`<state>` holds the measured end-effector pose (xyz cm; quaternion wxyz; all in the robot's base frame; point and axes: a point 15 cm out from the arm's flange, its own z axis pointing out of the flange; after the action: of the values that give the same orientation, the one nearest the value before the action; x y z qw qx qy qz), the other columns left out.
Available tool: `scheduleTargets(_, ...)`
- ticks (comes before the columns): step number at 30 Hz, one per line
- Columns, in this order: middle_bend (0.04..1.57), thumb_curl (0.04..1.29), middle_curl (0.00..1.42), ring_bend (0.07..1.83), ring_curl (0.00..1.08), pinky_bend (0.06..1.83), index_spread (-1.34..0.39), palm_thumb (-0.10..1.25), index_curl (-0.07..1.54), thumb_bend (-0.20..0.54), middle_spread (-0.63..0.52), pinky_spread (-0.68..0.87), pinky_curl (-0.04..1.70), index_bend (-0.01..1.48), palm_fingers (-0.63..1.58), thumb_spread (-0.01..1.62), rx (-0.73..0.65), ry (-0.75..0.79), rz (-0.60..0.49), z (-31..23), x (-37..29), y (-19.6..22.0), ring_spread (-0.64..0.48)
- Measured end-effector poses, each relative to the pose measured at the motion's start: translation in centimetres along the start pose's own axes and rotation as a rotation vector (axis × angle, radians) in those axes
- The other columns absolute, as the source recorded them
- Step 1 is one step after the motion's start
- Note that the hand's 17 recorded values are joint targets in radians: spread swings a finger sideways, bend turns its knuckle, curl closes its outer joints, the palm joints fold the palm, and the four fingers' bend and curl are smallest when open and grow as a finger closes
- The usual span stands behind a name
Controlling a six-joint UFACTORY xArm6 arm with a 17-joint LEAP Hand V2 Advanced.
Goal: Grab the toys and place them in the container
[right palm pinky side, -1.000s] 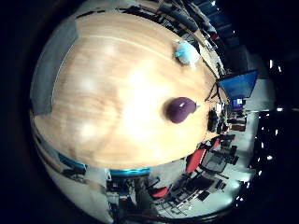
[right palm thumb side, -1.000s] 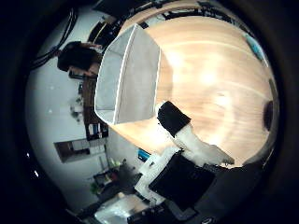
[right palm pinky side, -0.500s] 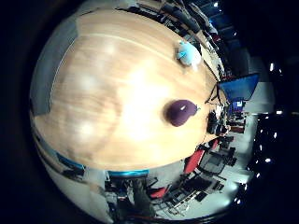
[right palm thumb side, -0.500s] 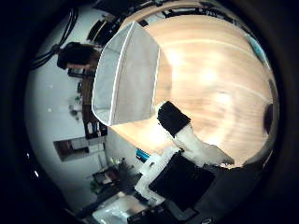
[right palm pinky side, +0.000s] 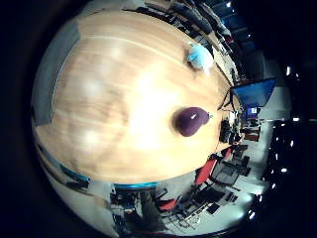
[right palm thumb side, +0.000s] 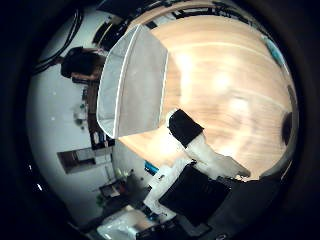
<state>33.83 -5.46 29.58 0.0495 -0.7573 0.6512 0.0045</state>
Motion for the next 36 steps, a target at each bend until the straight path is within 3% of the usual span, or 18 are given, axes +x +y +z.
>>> scheduleTargets(36,0.23,0.28,0.37,0.56,0.20,0.45,-0.49,0.35,0.30,-0.025,-0.22,0.39,0.17,0.17,0.39,1.06,-0.022,0.067,0.262,-0.1,20.6,4.1,-0.14)
